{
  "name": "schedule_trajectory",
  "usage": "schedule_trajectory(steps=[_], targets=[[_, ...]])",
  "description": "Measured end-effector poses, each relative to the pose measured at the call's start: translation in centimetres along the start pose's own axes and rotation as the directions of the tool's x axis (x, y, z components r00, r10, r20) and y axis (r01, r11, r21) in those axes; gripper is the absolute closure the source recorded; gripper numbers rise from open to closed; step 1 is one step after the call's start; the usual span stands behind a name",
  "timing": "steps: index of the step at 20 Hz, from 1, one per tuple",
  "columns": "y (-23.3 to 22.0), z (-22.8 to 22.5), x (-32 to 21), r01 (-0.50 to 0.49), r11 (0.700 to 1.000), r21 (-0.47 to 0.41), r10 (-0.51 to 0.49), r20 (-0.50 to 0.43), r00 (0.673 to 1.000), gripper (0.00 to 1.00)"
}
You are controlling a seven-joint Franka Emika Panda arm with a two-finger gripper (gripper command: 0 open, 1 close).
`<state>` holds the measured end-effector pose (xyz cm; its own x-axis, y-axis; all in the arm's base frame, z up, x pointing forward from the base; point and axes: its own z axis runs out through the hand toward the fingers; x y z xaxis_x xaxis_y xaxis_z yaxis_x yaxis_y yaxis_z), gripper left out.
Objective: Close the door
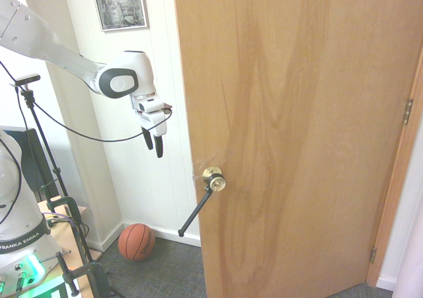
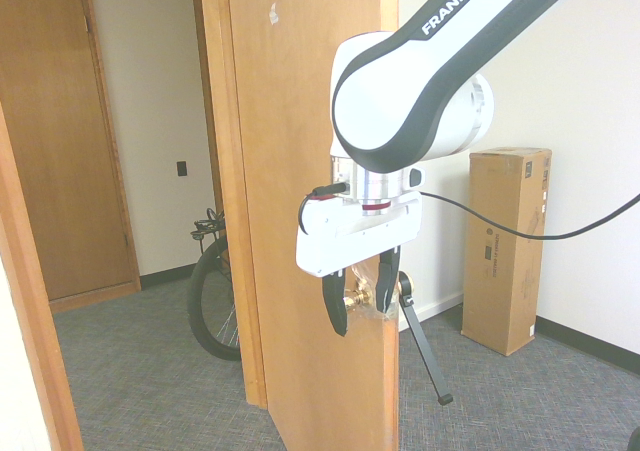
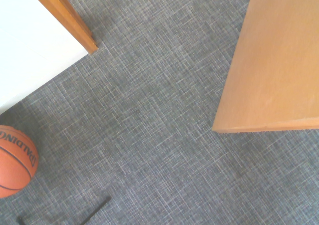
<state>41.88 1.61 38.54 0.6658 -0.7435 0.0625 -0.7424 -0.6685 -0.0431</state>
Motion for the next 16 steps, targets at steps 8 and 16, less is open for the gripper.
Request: schedule_trajectory(steps=[8, 16], targets=[[1.7, -0.7, -1.1, 0.022, 1.000, 0.006, -0.022, 0.009, 1.000, 0.00], [6.5, -4.1, -1.9, -0.061, 0.998, 0.029, 0.061, -0.004, 0.998, 0.00]])
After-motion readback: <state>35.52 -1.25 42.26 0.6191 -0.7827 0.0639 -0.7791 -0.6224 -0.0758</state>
